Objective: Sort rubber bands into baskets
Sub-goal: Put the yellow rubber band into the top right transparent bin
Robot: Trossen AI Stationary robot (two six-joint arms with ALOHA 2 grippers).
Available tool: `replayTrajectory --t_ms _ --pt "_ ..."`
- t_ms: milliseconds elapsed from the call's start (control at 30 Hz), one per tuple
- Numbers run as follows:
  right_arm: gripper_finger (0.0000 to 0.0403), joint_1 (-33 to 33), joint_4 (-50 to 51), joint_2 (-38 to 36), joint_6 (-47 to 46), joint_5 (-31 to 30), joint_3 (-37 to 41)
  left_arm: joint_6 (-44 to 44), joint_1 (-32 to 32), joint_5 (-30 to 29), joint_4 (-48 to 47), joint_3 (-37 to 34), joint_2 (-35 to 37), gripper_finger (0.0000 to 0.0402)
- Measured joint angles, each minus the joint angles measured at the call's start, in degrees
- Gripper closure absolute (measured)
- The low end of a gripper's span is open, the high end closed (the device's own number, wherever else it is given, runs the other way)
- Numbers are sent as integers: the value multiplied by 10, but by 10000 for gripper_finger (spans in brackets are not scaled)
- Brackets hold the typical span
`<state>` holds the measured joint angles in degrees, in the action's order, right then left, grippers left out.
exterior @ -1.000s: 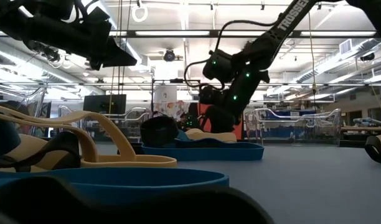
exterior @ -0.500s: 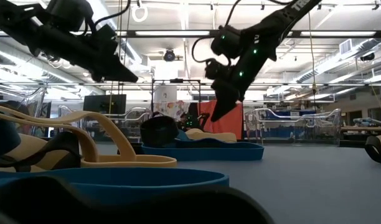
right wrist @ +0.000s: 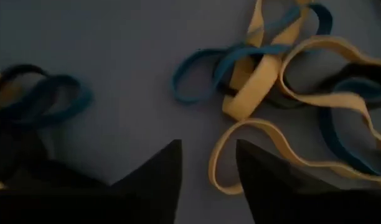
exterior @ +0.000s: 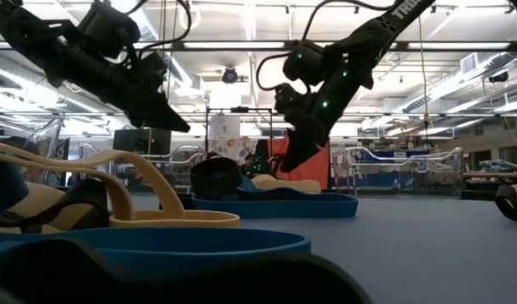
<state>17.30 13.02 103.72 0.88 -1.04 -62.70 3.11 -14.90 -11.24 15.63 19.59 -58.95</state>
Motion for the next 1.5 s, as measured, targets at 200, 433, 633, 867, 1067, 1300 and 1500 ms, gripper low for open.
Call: replayTrajectory --t_ms 200,433,633,867,1067,1300,1500 --pt "252 0 -6 50 -8 -9 1 1 0 0 21 0 -29 337" --pt "315 -2 -19 67 -10 -21 1 -1 2 0 31 0 -34 337" --pt "389 -3 -10 43 18 -30 1 -13 2 -8 30 0 -34 337" --pt "395 5 27 -60 35 -91 1 -13 2 -8 30 0 -34 337" --pt "396 44 69 -168 45 -159 1 -10 3 -8 27 0 -34 337" --pt "396 98 145 -265 43 -243 1 -9 3 -8 25 0 -34 337" --pt "396 132 203 -296 30 -266 1 -9 3 -8 25 0 -33 337"
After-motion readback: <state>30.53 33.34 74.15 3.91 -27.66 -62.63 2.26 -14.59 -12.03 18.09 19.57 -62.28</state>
